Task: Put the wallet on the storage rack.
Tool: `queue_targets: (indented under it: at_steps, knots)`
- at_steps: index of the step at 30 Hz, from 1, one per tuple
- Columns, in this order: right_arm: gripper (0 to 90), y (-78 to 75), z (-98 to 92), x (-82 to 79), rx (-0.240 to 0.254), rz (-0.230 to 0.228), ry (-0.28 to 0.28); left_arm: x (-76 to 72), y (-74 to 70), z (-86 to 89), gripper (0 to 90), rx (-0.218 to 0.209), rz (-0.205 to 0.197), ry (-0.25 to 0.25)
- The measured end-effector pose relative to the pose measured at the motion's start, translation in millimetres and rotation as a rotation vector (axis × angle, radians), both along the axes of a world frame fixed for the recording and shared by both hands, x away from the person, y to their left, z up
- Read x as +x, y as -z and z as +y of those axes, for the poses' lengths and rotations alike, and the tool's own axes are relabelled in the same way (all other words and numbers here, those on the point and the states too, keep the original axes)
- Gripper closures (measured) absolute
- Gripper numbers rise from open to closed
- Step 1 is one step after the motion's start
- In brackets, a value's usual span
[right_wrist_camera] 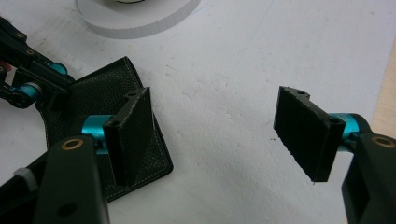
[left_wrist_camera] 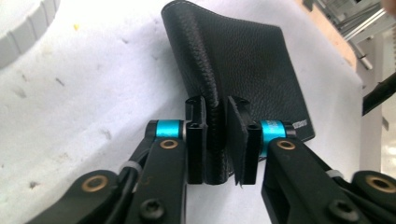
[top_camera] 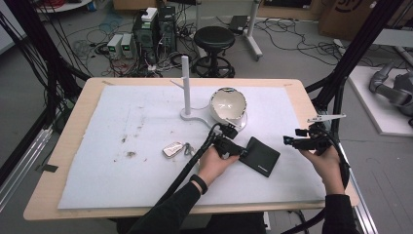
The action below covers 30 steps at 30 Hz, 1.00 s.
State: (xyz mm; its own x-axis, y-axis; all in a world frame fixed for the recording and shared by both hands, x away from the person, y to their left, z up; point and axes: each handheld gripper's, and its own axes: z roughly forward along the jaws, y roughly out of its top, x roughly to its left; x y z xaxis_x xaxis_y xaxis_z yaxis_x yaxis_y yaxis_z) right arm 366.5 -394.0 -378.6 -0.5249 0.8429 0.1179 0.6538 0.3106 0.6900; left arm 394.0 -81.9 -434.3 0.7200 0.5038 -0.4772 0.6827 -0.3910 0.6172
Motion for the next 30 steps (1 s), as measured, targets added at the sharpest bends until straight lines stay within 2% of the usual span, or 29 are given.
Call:
queue_targets:
  at_steps: [4,5,10,14,19,25,27,30]
  knots:
    - [29.3,-0.3,-0.2,-0.3,0.001,-0.005,0.0,-1.4,-6.7,6.1,80.6,-0.065,-0.032,0.015]
    - [29.3,-0.4,-0.9,-0.6,-0.001,-0.007,0.0,-2.7,-11.3,8.2,81.1,-0.08,-0.058,0.023]
    - [29.3,-0.8,-2.5,-1.1,0.0,-0.01,0.005,-9.0,-31.2,20.6,81.7,-0.111,-0.136,0.032]
    - [29.3,-1.4,-3.1,-1.6,0.003,-0.013,0.01,-12.3,-47.9,35.5,82.0,-0.14,-0.196,0.021]
    - [29.3,-1.0,-1.1,-1.1,-0.002,-0.015,0.008,-9.3,-69.9,59.2,82.2,-0.188,-0.243,-0.032]
    - [29.4,-1.6,-1.4,-1.4,0.002,-0.019,0.015,3.9,-96.9,90.0,82.2,-0.253,-0.304,-0.134]
    - [29.4,-1.6,-2.0,-1.3,0.003,-0.021,0.017,9.8,-104.5,98.4,82.3,-0.279,-0.332,-0.172]
    - [29.4,-1.1,-1.9,-1.0,0.005,-0.021,0.013,20.2,-112.1,107.4,82.3,-0.294,-0.387,-0.224]
